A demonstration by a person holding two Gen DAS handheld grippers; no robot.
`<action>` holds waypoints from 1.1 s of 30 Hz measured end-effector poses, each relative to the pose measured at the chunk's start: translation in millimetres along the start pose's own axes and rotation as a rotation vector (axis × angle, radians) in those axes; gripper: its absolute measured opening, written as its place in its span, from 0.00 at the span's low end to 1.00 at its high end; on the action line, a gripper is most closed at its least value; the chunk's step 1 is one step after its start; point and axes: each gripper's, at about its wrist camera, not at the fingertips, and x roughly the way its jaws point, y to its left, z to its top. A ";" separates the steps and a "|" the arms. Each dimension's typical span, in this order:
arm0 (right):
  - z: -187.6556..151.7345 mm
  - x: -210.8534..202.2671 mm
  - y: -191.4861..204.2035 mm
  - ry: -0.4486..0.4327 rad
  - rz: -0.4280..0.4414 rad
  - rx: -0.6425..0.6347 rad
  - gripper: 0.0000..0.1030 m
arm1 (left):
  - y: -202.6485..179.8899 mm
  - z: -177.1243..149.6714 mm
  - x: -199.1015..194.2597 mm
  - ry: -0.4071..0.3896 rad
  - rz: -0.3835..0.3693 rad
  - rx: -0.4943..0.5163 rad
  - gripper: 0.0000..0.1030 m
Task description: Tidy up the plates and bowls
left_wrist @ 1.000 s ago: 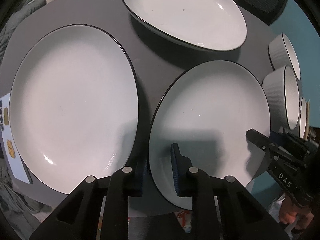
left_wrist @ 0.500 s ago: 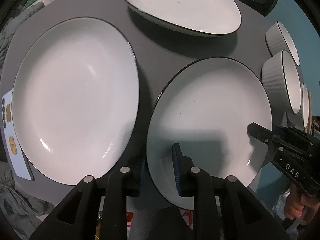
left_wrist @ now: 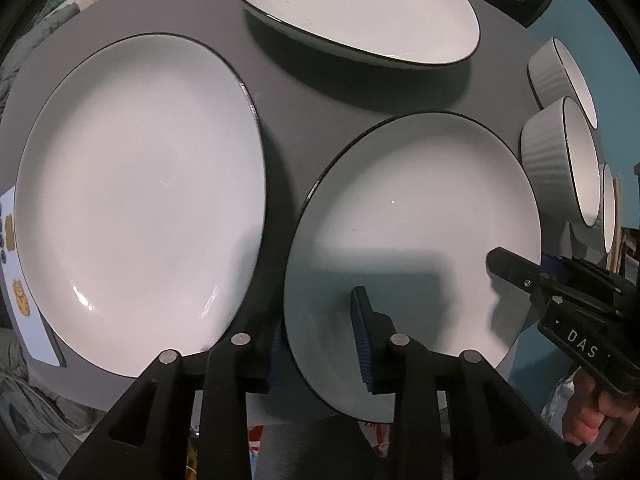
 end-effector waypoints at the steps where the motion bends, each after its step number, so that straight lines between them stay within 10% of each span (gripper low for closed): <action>1: 0.1 0.5 0.4 0.000 -0.001 -0.003 0.24 | 3.7 -0.9 -1.0 -0.005 -0.004 -0.013 0.24; 33: 2.9 -51.0 -9.6 -0.095 0.035 -0.032 0.14 | 99.3 32.5 -28.1 -0.052 -0.061 -0.050 0.19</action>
